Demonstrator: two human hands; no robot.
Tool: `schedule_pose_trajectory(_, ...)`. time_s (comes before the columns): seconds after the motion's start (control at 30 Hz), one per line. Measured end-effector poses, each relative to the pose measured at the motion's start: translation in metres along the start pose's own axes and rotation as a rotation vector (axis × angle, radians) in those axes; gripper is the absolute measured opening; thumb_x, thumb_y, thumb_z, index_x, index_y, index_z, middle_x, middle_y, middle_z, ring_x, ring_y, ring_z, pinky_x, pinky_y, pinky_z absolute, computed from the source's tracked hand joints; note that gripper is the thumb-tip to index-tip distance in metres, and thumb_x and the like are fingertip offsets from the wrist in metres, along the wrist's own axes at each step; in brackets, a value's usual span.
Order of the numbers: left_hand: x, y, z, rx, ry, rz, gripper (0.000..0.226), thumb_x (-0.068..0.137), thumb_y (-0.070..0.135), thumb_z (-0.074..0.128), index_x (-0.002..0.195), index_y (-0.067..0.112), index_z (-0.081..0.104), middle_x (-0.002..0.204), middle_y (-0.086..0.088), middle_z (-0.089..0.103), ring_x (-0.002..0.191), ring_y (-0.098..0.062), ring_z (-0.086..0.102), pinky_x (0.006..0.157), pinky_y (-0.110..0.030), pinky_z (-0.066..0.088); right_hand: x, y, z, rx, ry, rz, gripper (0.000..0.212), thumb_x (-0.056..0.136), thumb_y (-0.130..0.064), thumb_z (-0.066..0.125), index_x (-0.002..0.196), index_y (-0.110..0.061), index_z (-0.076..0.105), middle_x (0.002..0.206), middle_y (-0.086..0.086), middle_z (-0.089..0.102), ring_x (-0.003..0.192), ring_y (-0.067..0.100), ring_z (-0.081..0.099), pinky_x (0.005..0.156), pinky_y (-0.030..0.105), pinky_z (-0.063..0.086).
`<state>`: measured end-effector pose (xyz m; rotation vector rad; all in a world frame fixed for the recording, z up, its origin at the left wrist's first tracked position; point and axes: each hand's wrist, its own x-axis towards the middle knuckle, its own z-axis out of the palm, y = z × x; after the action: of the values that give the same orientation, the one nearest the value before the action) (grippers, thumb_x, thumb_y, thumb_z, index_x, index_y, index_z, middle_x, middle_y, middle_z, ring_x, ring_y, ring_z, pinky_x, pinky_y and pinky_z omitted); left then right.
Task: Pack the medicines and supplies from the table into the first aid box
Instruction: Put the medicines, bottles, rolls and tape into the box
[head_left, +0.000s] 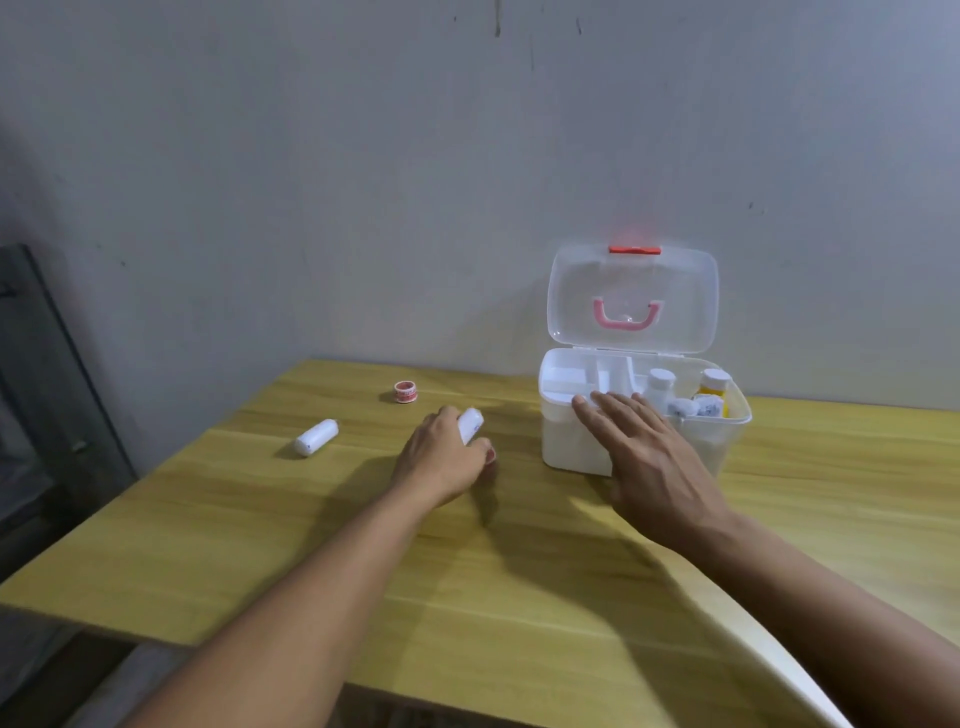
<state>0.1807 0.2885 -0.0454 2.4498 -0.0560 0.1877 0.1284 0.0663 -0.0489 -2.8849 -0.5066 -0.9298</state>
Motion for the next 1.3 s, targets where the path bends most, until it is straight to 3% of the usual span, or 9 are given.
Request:
schedule_pose_trajectory(0.2,0.006,0.004,0.01,0.114,0.057,0.073,0.011,0.079,0.021,0.061,0.088,0.014,0.06,0.096,-0.009,0.065,0.088,-0.029,0.058,0.067,-0.033,0.044,-0.011,0.008,-0.01,0.002,0.205,-0.006,0.064,0.062,0.02,0.057,0.125,0.005,0.057,0.134,0.023,0.055,0.132,0.041,0.044,0.111,0.056,0.033)
schedule_pose_trajectory(0.43,0.02,0.06,-0.016,-0.184,0.244,0.186,0.022,0.075,0.029,0.074,0.083,0.01,0.065,0.085,-0.006,0.072,0.08,-0.029,0.064,0.068,-0.036,0.05,-0.042,0.038,-0.012,-0.063,0.271,0.185,0.055,0.068,0.001,0.06,0.123,0.002,0.058,0.135,0.025,0.05,0.128,0.043,0.043,0.103,0.058,0.039)
schedule_pose_trajectory(0.57,0.034,0.104,-0.018,-0.102,0.165,0.292,0.02,0.076,0.027,0.073,0.077,0.012,0.059,0.081,-0.006,0.064,0.074,-0.027,0.057,0.06,-0.029,0.04,-0.049,0.041,-0.013,-0.037,0.216,0.185,0.067,0.065,0.008,0.065,0.13,0.001,0.053,0.131,0.024,0.048,0.126,0.043,0.043,0.108,0.057,0.036)
schedule_pose_trajectory(0.73,0.043,0.125,-0.002,0.062,-0.085,0.278,0.026,0.069,0.02,0.076,0.063,0.011,0.052,0.077,-0.007,0.063,0.072,-0.027,0.06,0.062,-0.033,0.046,-0.049,0.042,-0.018,-0.029,0.153,0.199,0.07,0.065,0.003,0.065,0.134,-0.003,0.049,0.13,0.019,0.05,0.128,0.037,0.043,0.115,0.048,0.03)
schedule_pose_trajectory(0.93,0.037,0.141,0.01,0.08,-0.086,0.178,0.019,0.072,0.016,0.056,0.058,0.014,0.043,0.068,-0.006,0.052,0.06,-0.024,0.047,0.053,-0.027,0.032,-0.051,0.043,-0.022,-0.029,0.104,0.206,0.069,0.069,-0.002,0.062,0.136,-0.006,0.047,0.133,0.017,0.049,0.13,0.034,0.041,0.116,0.044,0.029)
schedule_pose_trajectory(1.03,0.042,0.16,0.015,-0.111,-0.115,0.126,0.033,0.087,0.032,0.044,0.085,0.004,0.063,0.089,-0.019,0.064,0.075,-0.029,0.063,0.062,-0.032,0.05,-0.051,0.043,-0.023,-0.03,0.088,0.211,0.071,0.067,-0.002,0.061,0.137,-0.005,0.047,0.134,0.017,0.049,0.131,0.035,0.04,0.117,0.043,0.026)
schedule_pose_trajectory(1.13,0.049,0.173,0.02,-0.13,-0.141,0.072,0.043,0.094,0.036,0.046,0.114,-0.001,0.057,0.096,-0.015,0.064,0.061,-0.019,0.051,0.05,-0.026,0.041,-0.051,0.043,-0.025,-0.033,0.07,0.213,0.072,0.066,-0.002,0.059,0.137,-0.005,0.047,0.134,0.017,0.049,0.131,0.035,0.04,0.119,0.04,0.023)
schedule_pose_trajectory(1.2,0.053,0.177,0.026,-0.094,-0.112,0.061,0.039,0.089,0.031,0.053,0.115,0.002,0.058,0.105,-0.015,0.064,0.065,-0.022,0.055,0.053,-0.025,0.043,-0.051,0.043,-0.026,-0.034,0.061,0.214,0.071,0.067,-0.003,0.057,0.137,-0.005,0.047,0.134,0.017,0.049,0.131,0.035,0.04,0.119,0.038,0.021)
schedule_pose_trajectory(1.3,0.053,0.179,0.032,-0.054,-0.057,0.016,0.036,0.082,0.028,0.048,0.108,0.007,0.061,0.101,-0.011,0.064,0.089,-0.031,0.063,0.074,-0.034,0.055,-0.05,0.045,-0.026,-0.041,0.057,0.211,0.071,0.066,-0.004,0.058,0.136,-0.006,0.048,0.133,0.016,0.05,0.129,0.035,0.042,0.116,0.038,0.024)
